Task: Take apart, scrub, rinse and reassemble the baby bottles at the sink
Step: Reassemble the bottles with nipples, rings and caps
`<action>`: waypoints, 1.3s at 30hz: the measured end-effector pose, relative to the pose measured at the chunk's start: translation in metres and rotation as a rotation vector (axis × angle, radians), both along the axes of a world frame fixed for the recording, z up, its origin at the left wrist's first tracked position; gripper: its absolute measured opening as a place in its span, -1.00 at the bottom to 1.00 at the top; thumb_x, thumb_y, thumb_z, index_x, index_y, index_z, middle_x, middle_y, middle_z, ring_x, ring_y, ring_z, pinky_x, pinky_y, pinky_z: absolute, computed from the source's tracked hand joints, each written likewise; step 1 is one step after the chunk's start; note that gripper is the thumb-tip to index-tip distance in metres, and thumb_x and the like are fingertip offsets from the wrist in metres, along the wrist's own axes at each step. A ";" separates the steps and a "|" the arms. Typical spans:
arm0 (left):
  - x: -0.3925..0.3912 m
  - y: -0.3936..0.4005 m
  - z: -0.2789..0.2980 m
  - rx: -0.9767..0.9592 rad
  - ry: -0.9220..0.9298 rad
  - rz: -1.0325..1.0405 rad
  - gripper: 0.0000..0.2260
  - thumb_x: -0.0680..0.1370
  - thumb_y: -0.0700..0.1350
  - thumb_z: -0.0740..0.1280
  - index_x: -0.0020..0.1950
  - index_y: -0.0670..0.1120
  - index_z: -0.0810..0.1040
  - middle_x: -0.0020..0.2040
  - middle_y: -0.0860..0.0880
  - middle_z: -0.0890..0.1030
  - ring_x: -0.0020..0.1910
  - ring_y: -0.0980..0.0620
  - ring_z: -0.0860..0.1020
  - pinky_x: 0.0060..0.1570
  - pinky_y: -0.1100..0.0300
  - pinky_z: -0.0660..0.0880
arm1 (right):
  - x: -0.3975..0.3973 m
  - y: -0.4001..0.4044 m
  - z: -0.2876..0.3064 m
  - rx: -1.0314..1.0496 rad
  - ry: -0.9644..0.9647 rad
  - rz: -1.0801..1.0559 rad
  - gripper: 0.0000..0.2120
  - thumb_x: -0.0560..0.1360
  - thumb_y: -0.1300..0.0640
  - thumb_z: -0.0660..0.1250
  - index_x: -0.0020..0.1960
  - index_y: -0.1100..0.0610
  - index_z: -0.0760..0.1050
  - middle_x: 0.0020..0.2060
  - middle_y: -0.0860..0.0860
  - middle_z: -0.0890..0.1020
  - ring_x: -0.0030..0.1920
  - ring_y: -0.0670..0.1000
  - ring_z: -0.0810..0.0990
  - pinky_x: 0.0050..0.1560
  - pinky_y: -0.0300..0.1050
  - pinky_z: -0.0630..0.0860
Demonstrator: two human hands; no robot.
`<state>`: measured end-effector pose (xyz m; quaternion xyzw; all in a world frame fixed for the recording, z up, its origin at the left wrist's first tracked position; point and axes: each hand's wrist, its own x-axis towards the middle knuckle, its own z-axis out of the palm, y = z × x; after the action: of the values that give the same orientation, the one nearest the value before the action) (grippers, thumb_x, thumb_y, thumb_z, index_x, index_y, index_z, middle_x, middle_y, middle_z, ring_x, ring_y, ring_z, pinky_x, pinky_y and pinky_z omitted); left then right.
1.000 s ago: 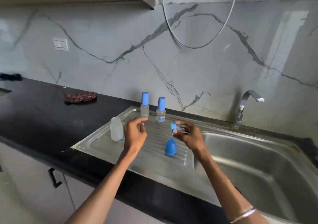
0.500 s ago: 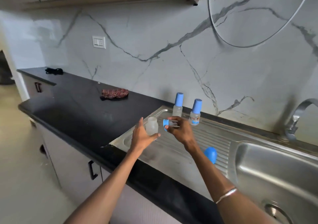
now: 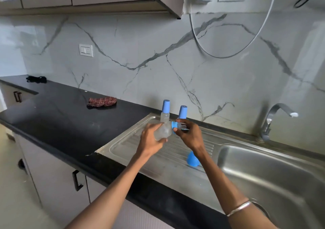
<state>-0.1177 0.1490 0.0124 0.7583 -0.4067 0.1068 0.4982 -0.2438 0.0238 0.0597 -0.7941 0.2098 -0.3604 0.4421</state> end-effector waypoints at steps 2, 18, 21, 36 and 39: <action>-0.022 -0.016 0.005 0.020 -0.031 -0.051 -0.41 0.34 -0.09 0.59 0.36 0.03 0.56 0.08 0.04 0.51 0.08 0.09 0.52 0.14 0.21 0.48 | -0.027 -0.012 0.004 -0.008 -0.004 -0.037 -0.71 0.45 0.13 0.51 0.16 0.04 0.61 -0.06 -0.04 0.67 -0.07 -0.09 0.65 -0.02 -0.21 0.59; -0.219 -0.171 -0.020 0.159 -0.119 -0.445 -0.43 0.35 -0.20 0.56 0.36 -0.08 0.57 0.22 -0.04 0.59 0.22 -0.03 0.49 0.24 0.45 0.23 | -0.254 -0.128 -0.025 0.067 0.211 -0.398 -0.77 0.42 -0.09 0.51 -0.17 0.07 0.63 -0.37 -0.02 0.71 -0.27 -0.11 0.71 -0.12 -0.13 0.60; -0.241 -0.194 -0.033 0.203 -0.098 -0.488 -0.43 0.37 -0.17 0.57 0.36 -0.13 0.56 0.23 -0.08 0.59 0.22 -0.05 0.52 0.28 0.31 0.34 | -0.275 -0.144 -0.037 0.159 0.293 -0.478 -0.46 0.42 -0.31 0.40 -0.30 0.20 0.64 -0.46 0.02 0.67 -0.32 -0.07 0.69 -0.04 -0.11 0.59; -0.213 -0.219 -0.039 0.162 -0.051 -0.454 -0.39 0.27 0.09 0.52 0.29 -0.07 0.62 0.12 -0.05 0.63 0.09 -0.02 0.59 0.15 0.06 0.53 | -0.256 -0.168 -0.057 0.280 -0.016 -0.213 -0.76 0.50 0.14 0.48 0.15 0.12 0.62 0.04 0.06 0.69 0.02 0.03 0.69 -0.07 -0.15 0.65; -0.215 -0.217 -0.038 0.135 -0.103 -0.487 -0.41 0.30 0.04 0.52 0.32 -0.09 0.60 0.14 -0.06 0.61 0.11 -0.02 0.58 0.19 0.13 0.49 | -0.265 -0.174 -0.059 0.299 -0.010 -0.194 -0.77 0.46 0.18 0.52 0.09 0.18 0.64 -0.06 0.10 0.72 -0.01 0.09 0.71 -0.01 -0.14 0.64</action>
<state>-0.3329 -0.0682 -0.0260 0.6631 -0.6084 -0.0055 0.4360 -0.5089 -0.1505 0.0009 -0.6938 0.3343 -0.3702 0.5194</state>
